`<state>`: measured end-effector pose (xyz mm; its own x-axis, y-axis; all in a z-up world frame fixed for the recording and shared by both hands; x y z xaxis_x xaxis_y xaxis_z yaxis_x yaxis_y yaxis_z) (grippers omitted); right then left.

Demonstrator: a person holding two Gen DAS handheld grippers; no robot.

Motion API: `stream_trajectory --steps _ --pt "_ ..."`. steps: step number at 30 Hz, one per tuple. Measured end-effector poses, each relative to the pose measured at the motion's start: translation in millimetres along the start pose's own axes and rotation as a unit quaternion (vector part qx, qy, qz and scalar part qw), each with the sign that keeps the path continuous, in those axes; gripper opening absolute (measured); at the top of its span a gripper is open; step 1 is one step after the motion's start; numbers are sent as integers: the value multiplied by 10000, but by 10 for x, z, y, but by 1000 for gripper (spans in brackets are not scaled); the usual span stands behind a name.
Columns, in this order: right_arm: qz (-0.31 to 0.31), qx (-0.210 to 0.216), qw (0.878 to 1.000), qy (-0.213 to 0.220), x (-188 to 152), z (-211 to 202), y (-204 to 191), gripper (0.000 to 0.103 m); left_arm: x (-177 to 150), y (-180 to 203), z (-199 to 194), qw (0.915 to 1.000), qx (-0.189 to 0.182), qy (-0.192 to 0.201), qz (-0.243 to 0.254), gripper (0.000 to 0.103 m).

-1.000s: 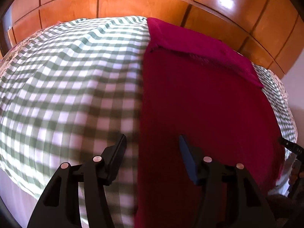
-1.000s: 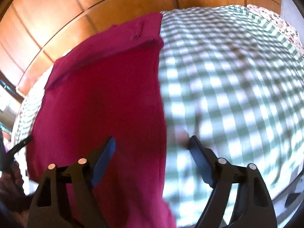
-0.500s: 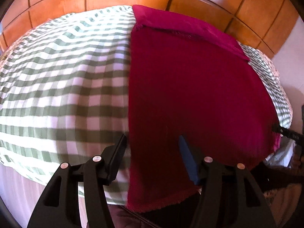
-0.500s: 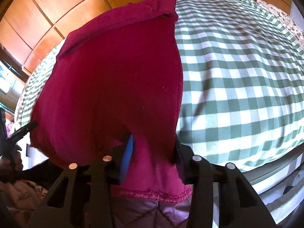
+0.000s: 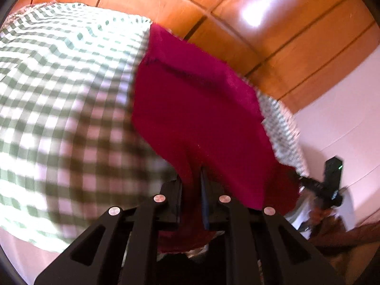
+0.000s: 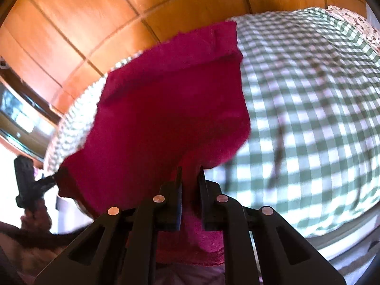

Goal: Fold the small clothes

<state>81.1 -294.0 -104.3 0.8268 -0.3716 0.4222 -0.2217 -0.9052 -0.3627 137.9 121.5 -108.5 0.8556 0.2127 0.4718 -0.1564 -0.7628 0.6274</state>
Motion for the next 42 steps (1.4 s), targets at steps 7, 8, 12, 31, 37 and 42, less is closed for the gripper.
stream_trajectory --steps 7,8,12,31,37,42 --pt "304 -43 9992 242 456 208 95 10 621 -14 221 9990 -232 244 -292 10" --pt "350 -76 9990 279 544 254 125 10 701 -21 272 9992 -152 258 -281 10" --pt "533 -189 9977 383 856 438 232 10 1106 -93 558 9985 101 261 -470 11" --pt "1057 -423 9901 818 663 261 619 91 831 -722 454 9921 1124 469 -288 78" --pt "407 -888 9937 544 539 628 500 72 680 -551 637 9920 1217 279 206 67" --pt "308 -1027 9929 519 617 742 432 35 644 -537 741 9953 967 3 58 20"
Point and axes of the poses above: each gripper's, at about its wrist camera, not at the fingertips, and z roughly the way its jaws point, y to its right, x to its top, the point moved 6 cm from there along z, roughly the way its jaws point, and after that the axes turned 2 degrees about -x, right-handed, at the moved point
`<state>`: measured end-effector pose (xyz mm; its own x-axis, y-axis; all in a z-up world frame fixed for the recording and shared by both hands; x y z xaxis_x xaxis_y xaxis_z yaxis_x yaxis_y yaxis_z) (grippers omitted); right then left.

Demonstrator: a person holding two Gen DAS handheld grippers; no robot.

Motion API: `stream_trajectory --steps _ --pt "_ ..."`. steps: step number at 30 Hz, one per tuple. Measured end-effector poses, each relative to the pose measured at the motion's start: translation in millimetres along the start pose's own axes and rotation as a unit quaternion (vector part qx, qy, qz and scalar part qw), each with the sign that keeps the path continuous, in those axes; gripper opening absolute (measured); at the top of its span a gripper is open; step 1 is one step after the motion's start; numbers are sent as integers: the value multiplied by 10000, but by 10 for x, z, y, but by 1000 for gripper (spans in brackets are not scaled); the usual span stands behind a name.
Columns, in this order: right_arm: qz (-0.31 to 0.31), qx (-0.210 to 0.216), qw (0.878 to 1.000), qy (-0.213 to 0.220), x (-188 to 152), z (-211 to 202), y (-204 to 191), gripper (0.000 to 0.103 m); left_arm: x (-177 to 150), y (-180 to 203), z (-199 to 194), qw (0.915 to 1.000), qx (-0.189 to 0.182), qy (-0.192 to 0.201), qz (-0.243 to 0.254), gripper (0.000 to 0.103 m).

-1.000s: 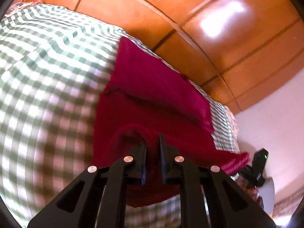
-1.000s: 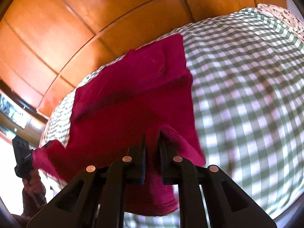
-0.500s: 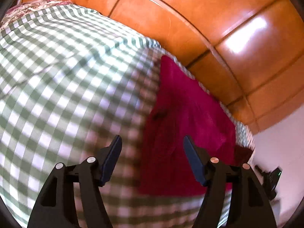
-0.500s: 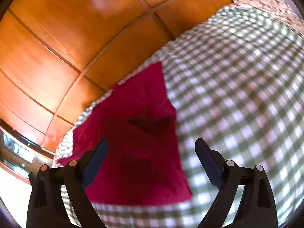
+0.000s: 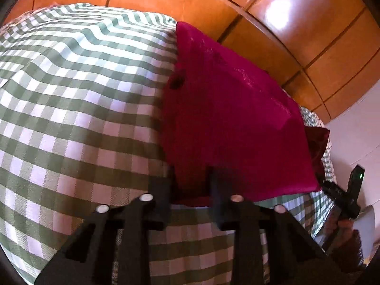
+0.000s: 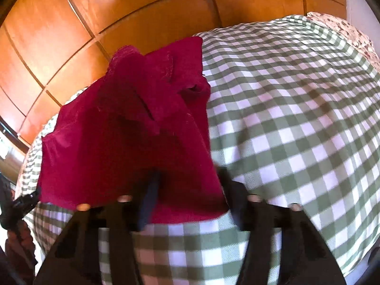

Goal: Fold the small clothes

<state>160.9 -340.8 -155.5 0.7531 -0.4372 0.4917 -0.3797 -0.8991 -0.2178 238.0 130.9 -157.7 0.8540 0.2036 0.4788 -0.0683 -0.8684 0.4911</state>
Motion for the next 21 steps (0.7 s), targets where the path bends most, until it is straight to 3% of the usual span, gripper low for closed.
stream_trajectory --steps 1,4,8,15,17,18,19,20,21 --pt "-10 54 10000 -43 5 -10 -14 24 -9 31 -26 10000 -45 7 0 19" --pt "-54 156 9998 -93 -19 -135 -28 17 -84 49 -143 9998 -210 33 34 17" --pt "-197 389 9989 -177 -170 -423 -13 16 -278 73 -342 9992 -385 -38 120 16" --pt "-410 562 9950 -721 -704 -752 132 16 -1016 119 -742 9964 -750 -375 155 17" --pt "-434 550 9934 -904 -850 -798 181 16 -1155 93 -807 9958 -797 -441 57 20" --pt "-395 574 9929 -960 -889 -809 205 16 -1175 56 -840 9966 -721 -400 -15 28" --pt "-331 583 9931 -964 -897 -820 226 22 -1168 23 -873 9977 -610 -296 -71 34" --pt "-207 563 9939 -925 -877 -832 256 45 -1143 5 -891 9981 -563 -210 -99 48" --pt "-104 580 9945 -865 -847 -836 269 61 -1062 -7 -914 9988 -464 -30 -130 62"
Point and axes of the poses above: each gripper's, at about its wrist camera, not at the fingertips, and z roughly the way its jaws point, y to its right, x to its top, the point moved 6 cm from there along z, roughly the way its jaws point, and after that the axes turned 2 degrees about -x, right-handed, at the moved point
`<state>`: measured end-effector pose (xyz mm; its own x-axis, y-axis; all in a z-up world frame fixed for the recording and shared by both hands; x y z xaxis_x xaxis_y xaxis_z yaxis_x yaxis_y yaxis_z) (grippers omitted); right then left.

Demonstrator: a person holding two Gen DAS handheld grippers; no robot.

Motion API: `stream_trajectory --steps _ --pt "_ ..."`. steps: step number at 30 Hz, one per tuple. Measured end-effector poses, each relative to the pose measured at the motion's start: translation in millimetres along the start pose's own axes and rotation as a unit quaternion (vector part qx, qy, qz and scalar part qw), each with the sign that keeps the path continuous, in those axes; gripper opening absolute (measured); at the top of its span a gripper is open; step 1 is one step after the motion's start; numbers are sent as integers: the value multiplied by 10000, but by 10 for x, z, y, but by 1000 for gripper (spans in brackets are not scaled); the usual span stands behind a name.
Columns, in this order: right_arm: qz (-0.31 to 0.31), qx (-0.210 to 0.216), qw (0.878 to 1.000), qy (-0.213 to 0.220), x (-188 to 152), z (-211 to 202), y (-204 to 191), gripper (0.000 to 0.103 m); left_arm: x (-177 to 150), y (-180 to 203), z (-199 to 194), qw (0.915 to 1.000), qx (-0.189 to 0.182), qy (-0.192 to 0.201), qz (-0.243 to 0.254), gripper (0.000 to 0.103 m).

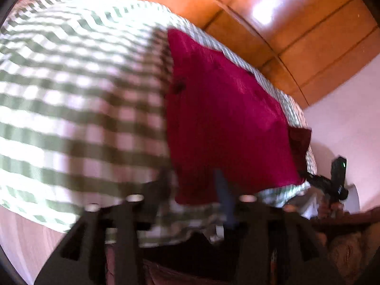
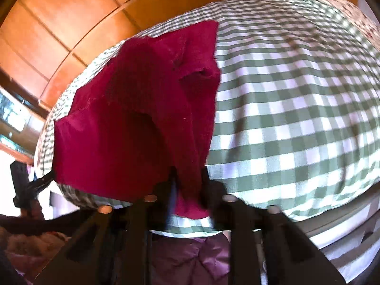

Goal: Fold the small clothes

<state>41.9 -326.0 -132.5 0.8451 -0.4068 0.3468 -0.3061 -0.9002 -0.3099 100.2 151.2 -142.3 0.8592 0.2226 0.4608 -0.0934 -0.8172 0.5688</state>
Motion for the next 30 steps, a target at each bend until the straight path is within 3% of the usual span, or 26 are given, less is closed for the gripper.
stream_trajectory --steps 1,5,7,11,15,17,20,26,30 --pt "106 19 9998 151 43 -34 9 84 68 -7 -25 9998 111 167 10 67" --pt "-258 -329 9957 832 266 -136 -129 88 333 64 -32 9961 562 548 408 82" --pt "-503 -526 9919 1037 353 -122 -213 93 430 125 35 9927 836 579 645 83" --pt "-800 -780 9884 1028 405 17 -332 93 587 226 156 9828 1351 679 1057 90" --pt "-771 -902 9876 1031 431 147 -329 90 666 241 274 9877 1183 478 906 89" --pt "-765 -991 9868 1031 461 180 -321 77 687 226 314 9888 1158 398 849 87" --pt "-736 -1112 9860 997 465 209 -293 52 735 242 397 9893 1157 375 801 72" --pt "-617 -1065 9879 949 486 186 -243 54 839 334 579 9889 1049 346 997 71" --pt "-514 -1149 9861 1086 528 120 -188 67 941 325 673 9897 1064 357 884 72"
Point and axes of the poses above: each gripper's, at about its wrist camera, not at the fingertips, and z roughly the way its jaws point, y to its right, x to its top, the point moved 6 cm from there along z, roughly the way its jaws point, and after that the axes turned 2 degrees about -x, right-handed, at the moved point
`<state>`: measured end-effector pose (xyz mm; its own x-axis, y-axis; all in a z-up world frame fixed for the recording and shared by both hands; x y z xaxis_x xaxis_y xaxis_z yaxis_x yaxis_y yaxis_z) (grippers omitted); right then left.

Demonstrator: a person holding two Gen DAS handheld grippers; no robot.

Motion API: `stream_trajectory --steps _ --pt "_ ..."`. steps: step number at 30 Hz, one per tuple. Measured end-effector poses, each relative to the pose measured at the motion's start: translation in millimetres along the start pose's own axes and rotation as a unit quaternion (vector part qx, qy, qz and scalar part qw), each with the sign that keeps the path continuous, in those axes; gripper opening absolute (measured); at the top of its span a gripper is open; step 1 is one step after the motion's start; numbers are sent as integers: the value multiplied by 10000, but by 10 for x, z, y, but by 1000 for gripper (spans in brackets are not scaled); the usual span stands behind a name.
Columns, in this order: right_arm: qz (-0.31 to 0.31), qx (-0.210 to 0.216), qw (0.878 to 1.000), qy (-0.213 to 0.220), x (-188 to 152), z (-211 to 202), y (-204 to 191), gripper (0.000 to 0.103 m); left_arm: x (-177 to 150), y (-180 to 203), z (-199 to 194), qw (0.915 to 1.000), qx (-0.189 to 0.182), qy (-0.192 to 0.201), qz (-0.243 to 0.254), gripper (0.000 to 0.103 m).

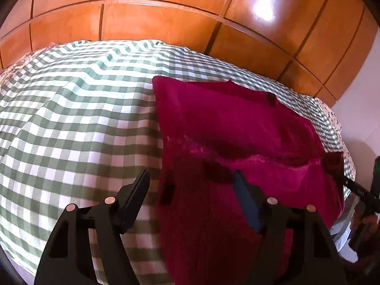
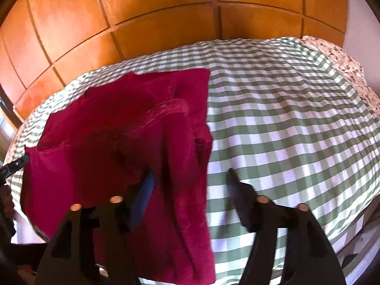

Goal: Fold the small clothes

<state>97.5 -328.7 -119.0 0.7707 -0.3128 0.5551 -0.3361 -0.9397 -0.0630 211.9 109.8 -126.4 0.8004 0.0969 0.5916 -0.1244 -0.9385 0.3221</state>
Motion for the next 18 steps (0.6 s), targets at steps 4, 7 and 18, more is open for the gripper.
stream_trajectory --steps 4,7,18 --pt "-27 -53 10000 61 60 20 1 68 39 18 32 10000 -71 -14 -43 68" --pt "-127 -50 9998 140 124 57 -46 68 30 60 35 9999 -116 -61 46 52" --pt "-452 235 9984 248 248 -142 -212 7 59 152 -394 9974 -512 439 264 7"
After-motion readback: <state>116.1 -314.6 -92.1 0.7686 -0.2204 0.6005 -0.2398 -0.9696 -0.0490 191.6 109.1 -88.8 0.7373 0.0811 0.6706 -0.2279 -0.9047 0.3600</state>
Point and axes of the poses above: each gripper's, at about its wrist camera, not at the fingertips, and z roughly the way its jaws point, y to its right, x to its top, the point moved 6 cm from there along z, roughly the way its jaws point, and after that the axes turned 2 degrees about -x, right-handed, at the moved point
